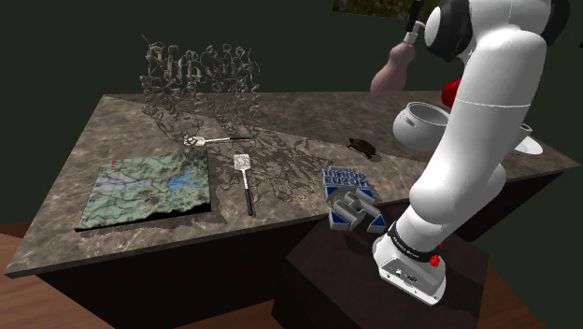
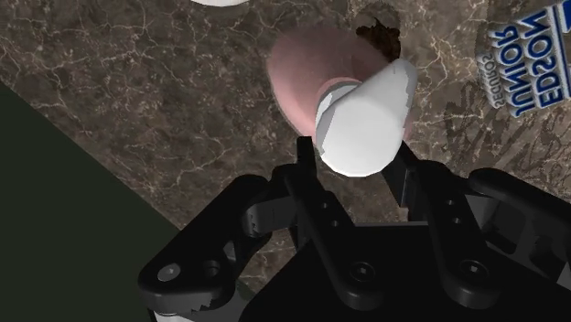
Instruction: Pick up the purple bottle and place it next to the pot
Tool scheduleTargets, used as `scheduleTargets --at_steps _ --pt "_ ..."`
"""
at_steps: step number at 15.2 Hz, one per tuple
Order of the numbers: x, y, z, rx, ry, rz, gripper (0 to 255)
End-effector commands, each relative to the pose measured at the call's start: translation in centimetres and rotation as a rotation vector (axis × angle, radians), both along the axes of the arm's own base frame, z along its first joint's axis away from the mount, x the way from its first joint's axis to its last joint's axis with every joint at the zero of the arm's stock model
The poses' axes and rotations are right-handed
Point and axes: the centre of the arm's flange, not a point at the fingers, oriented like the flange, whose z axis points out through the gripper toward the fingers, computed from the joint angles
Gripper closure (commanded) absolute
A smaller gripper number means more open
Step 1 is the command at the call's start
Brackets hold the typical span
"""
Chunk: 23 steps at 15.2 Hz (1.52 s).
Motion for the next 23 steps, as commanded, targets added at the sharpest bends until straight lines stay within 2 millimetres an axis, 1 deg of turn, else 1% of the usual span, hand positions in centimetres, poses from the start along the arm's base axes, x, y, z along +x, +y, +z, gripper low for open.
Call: scheduleTargets --at_steps 1,3,23 --pt "0.5 -2.8 -0.7 -0.001 -0.001 0.004 255" --pt "0.9 -5.4 -1.4 -0.001 -0.001 0.004 255" --pt "0.9 -5.4 -12.0 -0.001 -0.001 0.004 255"
